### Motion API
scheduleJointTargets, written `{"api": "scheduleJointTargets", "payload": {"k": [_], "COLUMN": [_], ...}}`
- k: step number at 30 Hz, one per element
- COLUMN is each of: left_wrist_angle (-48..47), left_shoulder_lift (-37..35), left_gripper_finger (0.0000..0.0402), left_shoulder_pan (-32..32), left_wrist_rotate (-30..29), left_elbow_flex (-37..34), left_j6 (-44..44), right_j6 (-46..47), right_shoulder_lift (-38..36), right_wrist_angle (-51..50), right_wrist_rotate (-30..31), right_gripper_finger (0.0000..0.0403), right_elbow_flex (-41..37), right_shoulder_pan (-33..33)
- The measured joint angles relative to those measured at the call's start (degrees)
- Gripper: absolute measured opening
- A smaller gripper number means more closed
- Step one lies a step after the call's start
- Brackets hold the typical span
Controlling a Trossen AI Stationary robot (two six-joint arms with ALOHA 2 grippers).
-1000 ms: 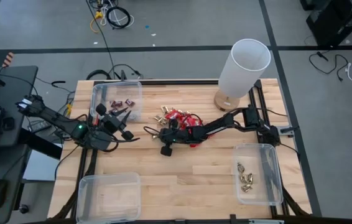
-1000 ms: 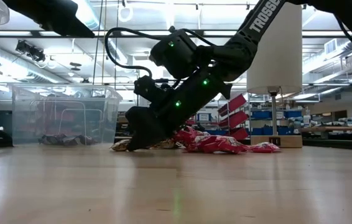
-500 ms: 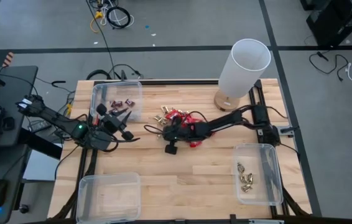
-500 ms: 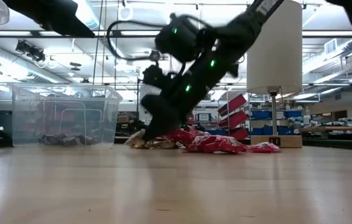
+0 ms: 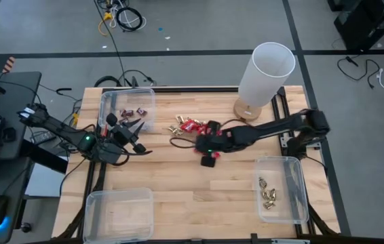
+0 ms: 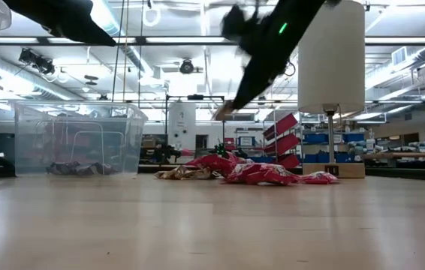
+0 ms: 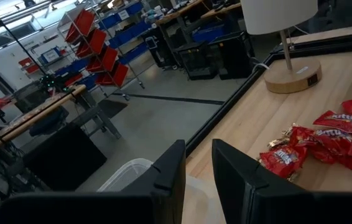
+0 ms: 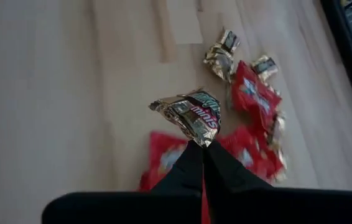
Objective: Sort candy
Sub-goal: Put the gold chocolate into the bottom right transparent bin
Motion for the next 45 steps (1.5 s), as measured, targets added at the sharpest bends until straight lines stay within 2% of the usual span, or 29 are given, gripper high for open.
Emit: {"api": "scheduleJointTargets", "payload": {"k": [4, 9, 14, 17, 21, 25, 32, 39, 45], "left_wrist_angle": [0.3, 0.4, 0.5, 1.1, 1.4, 1.4, 1.3, 1.3, 1.3], "left_shoulder_lift": [0.0, 0.0, 0.0, 0.0, 0.0, 0.0, 0.0, 0.0, 0.0], "left_gripper_finger": [0.0082, 0.0082, 0.0082, 0.0082, 0.0082, 0.0082, 0.0082, 0.0082, 0.0082], "left_shoulder_pan": [0.0, 0.0, 0.1, 0.1, 0.1, 0.1, 0.1, 0.1, 0.1], "left_wrist_rotate": [0.1, 0.4, 0.3, 0.4, 0.3, 0.3, 0.3, 0.3, 0.3], "left_elbow_flex": [0.0, 0.0, 0.0, 0.0, 0.0, 0.0, 0.0, 0.0, 0.0], "left_j6": [-0.1, -0.1, -0.1, 0.1, 0.2, 0.2, 0.5, 0.5, 0.5], "right_j6": [5.2, 16.4, 29.3, 35.7, 43.8, 53.5, 63.8, 67.9, 70.4], "right_shoulder_lift": [-7.0, -15.7, -24.1, -28.6, -32.6, -32.9, -30.4, -27.0, -25.2], "right_wrist_angle": [-10.0, -26.4, -42.9, -46.4, -48.9, -56.3, -56.1, -56.2, -56.2], "right_wrist_rotate": [-1.6, -3.7, -13.8, -20.1, -24.0, -28.3, -35.9, -36.6, -36.6], "right_gripper_finger": [0.0, 0.0, 0.0, 0.0, 0.0, 0.0, 0.0, 0.0007, 0.0033], "right_elbow_flex": [0.0, 0.1, 0.1, 0.1, 0.1, 0.1, -2.6, -4.1, -4.1], "right_shoulder_pan": [2.3, 5.8, 9.5, 12.8, 17.7, 23.1, 28.9, 32.2, 32.3]}}
